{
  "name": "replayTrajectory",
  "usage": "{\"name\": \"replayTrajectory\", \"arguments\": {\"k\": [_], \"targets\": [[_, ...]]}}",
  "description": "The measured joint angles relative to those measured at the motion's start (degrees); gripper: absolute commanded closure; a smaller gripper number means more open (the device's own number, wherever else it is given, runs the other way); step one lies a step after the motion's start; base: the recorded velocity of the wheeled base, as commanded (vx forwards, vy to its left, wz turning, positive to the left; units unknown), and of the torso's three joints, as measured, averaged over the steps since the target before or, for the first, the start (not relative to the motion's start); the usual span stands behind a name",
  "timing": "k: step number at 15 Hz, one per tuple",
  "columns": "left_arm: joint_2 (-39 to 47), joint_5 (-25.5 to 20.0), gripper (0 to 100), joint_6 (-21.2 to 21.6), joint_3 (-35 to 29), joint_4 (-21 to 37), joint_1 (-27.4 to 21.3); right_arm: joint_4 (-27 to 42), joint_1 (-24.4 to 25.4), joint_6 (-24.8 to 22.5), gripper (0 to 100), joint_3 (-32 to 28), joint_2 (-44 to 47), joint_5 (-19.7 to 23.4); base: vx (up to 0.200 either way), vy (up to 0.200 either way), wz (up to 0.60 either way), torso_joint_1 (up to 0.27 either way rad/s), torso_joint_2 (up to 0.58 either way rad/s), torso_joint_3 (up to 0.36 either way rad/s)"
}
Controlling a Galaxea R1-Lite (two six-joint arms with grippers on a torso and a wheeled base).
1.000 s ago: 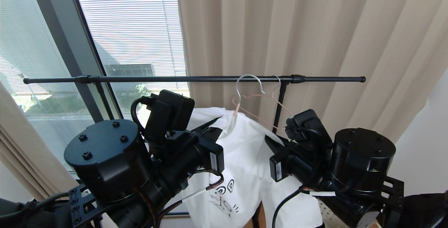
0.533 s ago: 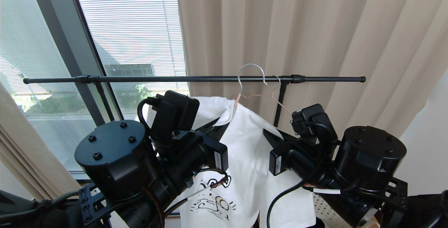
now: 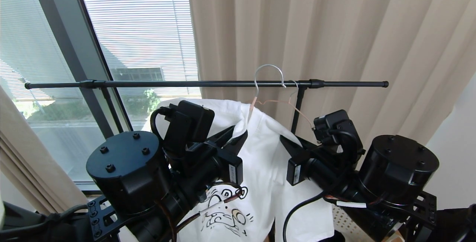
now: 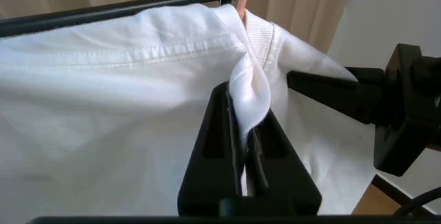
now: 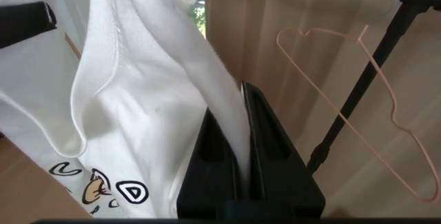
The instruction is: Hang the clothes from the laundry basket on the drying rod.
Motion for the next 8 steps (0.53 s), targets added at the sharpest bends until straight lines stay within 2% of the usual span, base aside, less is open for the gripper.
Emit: {"name": "replayTrajectory", "arguments": {"k": [6, 8], "targets": [[0.0, 0.0, 0, 1.8, 2.2, -3.0, -1.2, 0.0, 0.0, 0.0, 100, 0.1, -0.1, 0.2, 0.0, 0.0, 0.0, 0.0, 0.0, 0.0], [-0.1, 0.0, 0, 1.8, 3.1, -4.0, -1.5, 0.0, -0.3, 0.0, 100, 0.5, -0.1, 2.2, 0.0, 0.0, 0.0, 0.0, 0.0, 0.0]]}}
